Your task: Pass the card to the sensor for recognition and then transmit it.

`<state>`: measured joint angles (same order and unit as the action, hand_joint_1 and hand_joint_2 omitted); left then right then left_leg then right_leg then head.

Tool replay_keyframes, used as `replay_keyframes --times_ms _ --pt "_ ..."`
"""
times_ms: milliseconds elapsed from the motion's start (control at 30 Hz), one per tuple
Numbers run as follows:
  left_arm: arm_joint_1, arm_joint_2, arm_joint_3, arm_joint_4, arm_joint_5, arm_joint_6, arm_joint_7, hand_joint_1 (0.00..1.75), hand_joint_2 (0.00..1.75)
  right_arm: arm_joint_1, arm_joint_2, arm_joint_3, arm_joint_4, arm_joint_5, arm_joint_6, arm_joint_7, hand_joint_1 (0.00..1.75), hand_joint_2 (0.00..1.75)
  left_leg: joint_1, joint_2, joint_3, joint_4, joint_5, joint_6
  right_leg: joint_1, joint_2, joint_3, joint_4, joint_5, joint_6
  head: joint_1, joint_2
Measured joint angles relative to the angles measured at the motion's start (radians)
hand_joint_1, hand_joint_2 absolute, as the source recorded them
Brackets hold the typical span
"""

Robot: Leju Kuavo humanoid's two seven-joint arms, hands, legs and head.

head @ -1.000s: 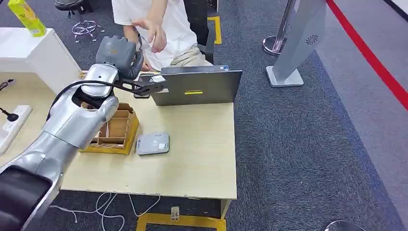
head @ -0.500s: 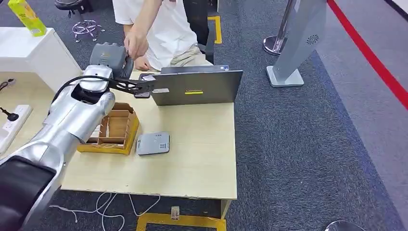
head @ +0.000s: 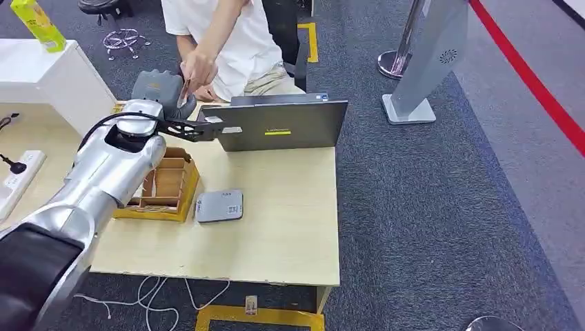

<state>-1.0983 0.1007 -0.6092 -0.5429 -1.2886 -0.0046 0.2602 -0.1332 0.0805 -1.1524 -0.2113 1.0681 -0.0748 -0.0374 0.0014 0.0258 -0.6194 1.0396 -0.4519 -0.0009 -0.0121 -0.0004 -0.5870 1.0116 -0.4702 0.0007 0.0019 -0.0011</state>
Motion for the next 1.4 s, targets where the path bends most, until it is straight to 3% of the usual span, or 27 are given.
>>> replay_keyframes --times_ms 300,400,500,567,767,933,1133,1400 --pt "0.02 -0.01 0.016 0.005 -0.005 0.017 -0.038 0.0 1.75 0.004 0.0 0.0 0.0 -0.017 -0.002 -0.001 0.0 1.75 0.0 0.0 0.0 0.0 0.0 0.0 0.0 0.0 0.0 0.0 0.0 0.0 0.0 0.0" --pt "0.051 -0.008 0.016 -0.039 -0.008 0.034 -0.061 0.0 1.75 0.012 0.0 -0.001 0.0 -0.027 -0.002 -0.007 0.0 1.75 0.0 0.0 0.0 0.0 0.0 0.0 0.0 0.0 0.0 0.0 0.0 0.0 0.0 0.0" --pt "0.12 0.012 0.016 -0.159 0.015 0.055 -0.1 0.0 1.75 0.017 0.0 -0.007 0.0 -0.045 -0.004 -0.012 0.0 1.75 0.0 0.0 0.0 0.0 0.0 0.0 0.0 0.0 0.001 0.0 0.0 0.0 0.0 0.0" --pt "0.199 0.044 0.016 -0.294 0.038 0.069 -0.126 0.0 1.75 0.02 0.0 -0.014 0.0 -0.06 -0.011 -0.016 0.0 1.75 -0.001 0.002 0.0 -0.001 -0.001 0.0 0.0 0.002 0.0 0.0 0.0 0.0 0.0 0.0" --pt "0.504 0.183 0.045 -0.72 0.043 0.161 -0.161 0.0 1.75 0.034 0.0 -0.046 0.0 -0.091 -0.028 -0.018 0.0 1.75 0.0 0.005 0.002 -0.002 -0.003 -0.001 -0.001 0.005 0.0 0.0 -0.003 0.0 0.0 0.0" --pt "0.704 0.26 0.11 -0.932 0.04 0.229 -0.19 0.0 1.75 0.038 0.0 -0.061 0.0 -0.097 -0.034 -0.018 0.0 1.75 0.0 0.005 0.002 -0.003 -0.003 -0.002 -0.001 0.004 -0.001 0.0 -0.004 -0.001 0.0 0.0" --pt "0.846 0.295 0.203 -1.031 0.047 0.28 -0.23 0.0 1.75 0.037 0.0 -0.069 0.0 -0.101 -0.032 -0.021 0.0 1.75 0.0 0.005 0.003 -0.003 -0.003 -0.002 -0.001 0.004 0.001 0.0 -0.004 -0.001 0.0 0.0" --pt "0.995 0.288 0.355 -1.019 0.057 0.349 -0.294 0.0 1.75 0.037 0.0 -0.071 0.0 -0.087 -0.022 -0.019 0.0 1.75 0.0 0.004 0.002 -0.003 -0.003 -0.002 -0.001 0.003 0.001 0.0 -0.004 -0.001 0.0 0.0"
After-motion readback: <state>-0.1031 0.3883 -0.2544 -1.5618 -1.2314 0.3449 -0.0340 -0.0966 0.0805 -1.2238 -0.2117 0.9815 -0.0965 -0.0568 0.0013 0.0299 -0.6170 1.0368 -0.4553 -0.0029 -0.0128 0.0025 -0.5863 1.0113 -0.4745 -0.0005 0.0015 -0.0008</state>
